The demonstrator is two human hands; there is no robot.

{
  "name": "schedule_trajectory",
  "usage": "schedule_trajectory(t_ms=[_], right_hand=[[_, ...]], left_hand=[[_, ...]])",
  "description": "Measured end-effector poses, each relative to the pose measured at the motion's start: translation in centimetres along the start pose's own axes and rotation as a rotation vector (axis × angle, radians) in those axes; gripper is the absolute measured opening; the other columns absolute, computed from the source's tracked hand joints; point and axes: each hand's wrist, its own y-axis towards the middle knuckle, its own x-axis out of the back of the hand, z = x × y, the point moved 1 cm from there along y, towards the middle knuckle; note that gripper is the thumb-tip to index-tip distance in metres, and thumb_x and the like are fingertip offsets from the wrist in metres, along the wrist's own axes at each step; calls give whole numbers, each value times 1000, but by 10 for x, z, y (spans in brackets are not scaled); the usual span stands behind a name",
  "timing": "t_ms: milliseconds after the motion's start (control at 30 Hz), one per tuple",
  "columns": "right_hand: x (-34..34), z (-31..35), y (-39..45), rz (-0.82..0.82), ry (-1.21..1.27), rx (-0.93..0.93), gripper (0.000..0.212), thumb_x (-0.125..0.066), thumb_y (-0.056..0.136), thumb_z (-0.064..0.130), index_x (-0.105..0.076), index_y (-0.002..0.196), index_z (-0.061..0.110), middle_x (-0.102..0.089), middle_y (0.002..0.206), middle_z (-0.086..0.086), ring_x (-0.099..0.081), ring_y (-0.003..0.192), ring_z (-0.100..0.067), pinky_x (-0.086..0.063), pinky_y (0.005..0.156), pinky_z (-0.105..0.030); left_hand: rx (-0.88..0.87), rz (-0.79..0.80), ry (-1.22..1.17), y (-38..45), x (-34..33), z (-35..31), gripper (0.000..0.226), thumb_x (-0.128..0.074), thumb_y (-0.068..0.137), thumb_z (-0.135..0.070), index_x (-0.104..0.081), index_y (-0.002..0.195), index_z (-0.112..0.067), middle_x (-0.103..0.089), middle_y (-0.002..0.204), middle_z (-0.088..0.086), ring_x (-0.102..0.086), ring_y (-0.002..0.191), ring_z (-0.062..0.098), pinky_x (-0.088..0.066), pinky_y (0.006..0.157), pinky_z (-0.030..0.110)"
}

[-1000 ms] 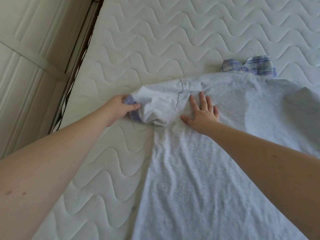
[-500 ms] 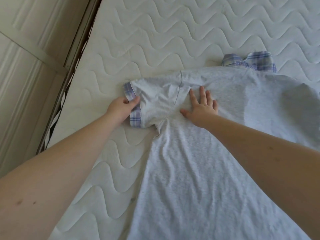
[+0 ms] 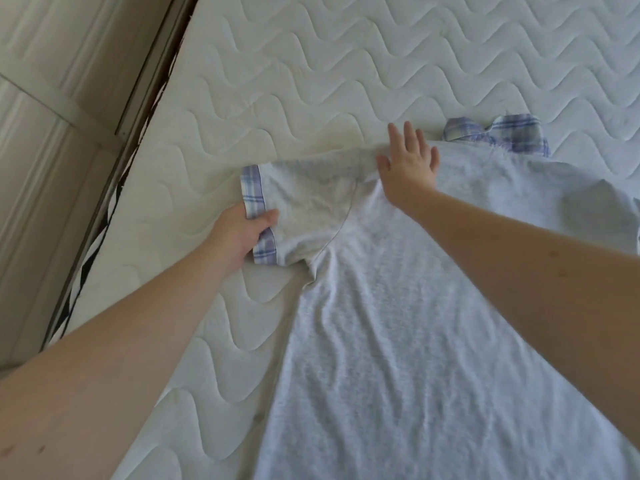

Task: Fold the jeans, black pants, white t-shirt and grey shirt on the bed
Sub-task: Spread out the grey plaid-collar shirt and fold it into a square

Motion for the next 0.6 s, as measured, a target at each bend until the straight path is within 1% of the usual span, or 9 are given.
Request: schedule_trajectory(t_ms=[67, 167, 233, 300, 367, 433, 500, 533, 600], right_hand=[[13, -9, 19, 61, -55, -52, 58, -30, 102, 48, -16, 154, 28, -19, 161, -4, -8, 149, -25, -3, 118, -47], [30, -30, 34, 115, -98, -101, 53, -29, 100, 49, -36, 146, 24, -42, 148, -10, -28, 140, -30, -16, 113, -47], [38, -45, 37, 100, -128, -62, 47, -29, 102, 43, -41, 144, 23, -43, 147, -9, -29, 139, -29, -16, 114, -48], [46, -59, 41, 61, -146, -11, 45, -29, 104, 38, -36, 147, 25, -33, 155, -3, -20, 145, -25, -9, 118, -48], [54, -70, 46, 62, -160, -24, 47, -29, 105, 33, -27, 151, 26, -21, 160, -1, -10, 149, -22, -4, 119, -49], [62, -78, 52, 86, -162, -80, 48, -28, 105, 31, -22, 152, 26, -24, 159, -5, -14, 148, -26, -7, 119, -50], [71, -84, 59, 114, -198, -109, 40, -31, 103, 33, -35, 143, 25, -42, 145, -13, -30, 138, -34, -17, 114, -52], [75, -86, 62, 146, -212, -124, 36, -34, 102, 38, -45, 133, 24, -50, 136, -12, -37, 132, -35, -22, 111, -51], [82, -91, 65, 222, -260, -134, 41, -43, 96, 56, -56, 116, 22, -57, 117, -7, -47, 121, -32, -25, 108, -50]], left_hand=[[-80, -55, 125, 1, 4, -3, 20, -70, 88, -18, -67, 107, -22, -72, 102, -1, -69, 94, 18, -54, 84, 33], [-212, -241, 396, 0, 6, -19, 29, -71, 80, -15, -57, 105, -21, -65, 98, 2, -63, 88, 24, -48, 77, 33], [-348, -417, 532, 1, 3, -33, 44, -71, 79, -17, -51, 118, -13, -58, 110, 11, -56, 98, 28, -45, 84, 37], [-518, -482, 638, 5, -10, -51, 47, -67, 84, -20, -49, 126, -9, -52, 121, 16, -50, 110, 32, -41, 93, 40], [-637, -382, 702, 14, -34, -72, 45, -62, 89, -20, -49, 131, -8, -53, 128, 14, -49, 118, 31, -38, 98, 40], [-728, -202, 804, 26, -67, -91, 48, -60, 92, -22, -46, 137, -9, -53, 135, 12, -48, 124, 30, -37, 103, 40], [-763, -26, 960, 39, -105, -106, 54, -59, 93, -30, -42, 142, -14, -52, 139, 9, -47, 127, 28, -35, 105, 38], [-738, 49, 1038, 47, -121, -113, 55, -59, 93, -35, -42, 142, -17, -53, 138, 8, -49, 126, 27, -35, 104, 37], [-607, 181, 1156, 61, -148, -125, 56, -59, 91, -46, -45, 139, -22, -57, 133, 4, -54, 119, 27, -40, 98, 37]])
